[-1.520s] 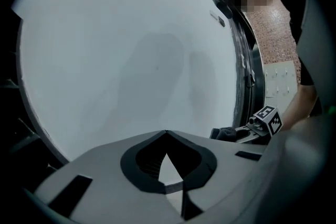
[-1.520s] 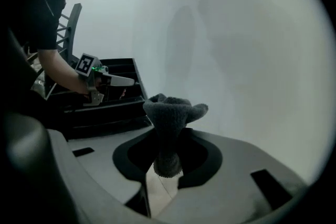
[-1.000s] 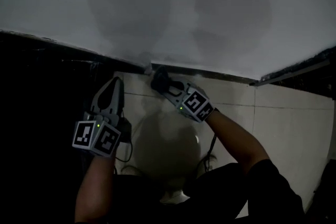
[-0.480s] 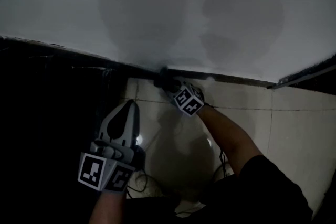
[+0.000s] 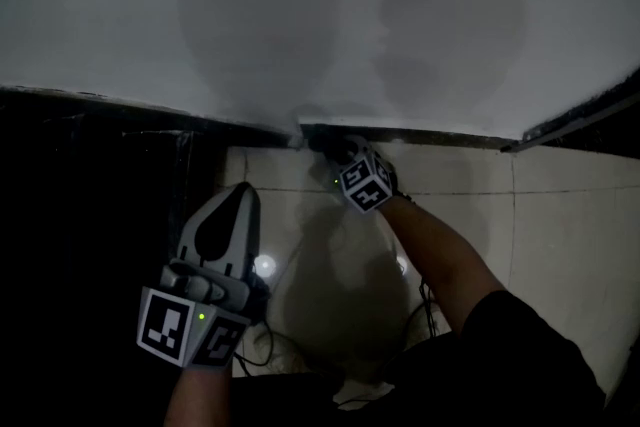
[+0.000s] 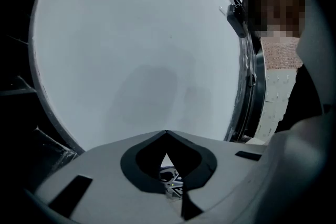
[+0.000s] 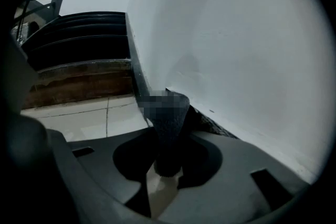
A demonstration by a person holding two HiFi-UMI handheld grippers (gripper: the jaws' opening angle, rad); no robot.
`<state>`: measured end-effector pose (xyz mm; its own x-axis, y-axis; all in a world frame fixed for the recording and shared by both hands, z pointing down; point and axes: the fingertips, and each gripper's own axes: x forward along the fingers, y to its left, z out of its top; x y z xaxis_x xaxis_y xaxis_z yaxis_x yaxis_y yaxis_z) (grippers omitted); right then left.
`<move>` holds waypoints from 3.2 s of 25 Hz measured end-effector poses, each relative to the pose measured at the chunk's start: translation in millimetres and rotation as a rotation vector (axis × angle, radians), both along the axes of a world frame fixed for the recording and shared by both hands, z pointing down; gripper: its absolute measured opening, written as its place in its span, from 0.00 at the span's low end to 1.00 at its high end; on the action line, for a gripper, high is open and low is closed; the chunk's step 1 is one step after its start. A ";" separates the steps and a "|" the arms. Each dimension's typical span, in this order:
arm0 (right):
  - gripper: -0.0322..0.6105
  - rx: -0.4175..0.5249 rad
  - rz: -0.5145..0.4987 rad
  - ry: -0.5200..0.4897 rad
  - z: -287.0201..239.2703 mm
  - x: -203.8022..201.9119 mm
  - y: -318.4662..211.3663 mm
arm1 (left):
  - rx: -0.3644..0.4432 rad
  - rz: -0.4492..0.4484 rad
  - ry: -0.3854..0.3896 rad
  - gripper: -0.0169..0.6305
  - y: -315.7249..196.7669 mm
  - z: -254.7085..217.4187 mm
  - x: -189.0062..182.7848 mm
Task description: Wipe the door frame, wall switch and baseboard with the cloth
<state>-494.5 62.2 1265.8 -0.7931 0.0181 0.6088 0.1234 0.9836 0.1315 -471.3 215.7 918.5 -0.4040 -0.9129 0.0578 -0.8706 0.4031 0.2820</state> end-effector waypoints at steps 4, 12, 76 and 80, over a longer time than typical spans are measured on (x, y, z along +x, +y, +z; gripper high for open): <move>0.20 -0.001 0.066 0.006 -1.0 13.6 -24.7 | -0.008 0.038 -0.005 0.03 -6.3 4.1 6.6; 0.20 0.039 0.105 0.021 -5.8 39.6 -51.4 | -0.034 0.103 -0.046 0.03 -20.3 14.0 17.7; 0.20 0.060 0.622 0.037 4.8 297.3 -295.6 | -0.085 0.514 0.057 0.03 -233.4 77.0 182.9; 0.20 0.049 0.688 0.028 3.0 310.0 -308.6 | -0.063 0.517 0.087 0.03 -230.6 77.6 179.9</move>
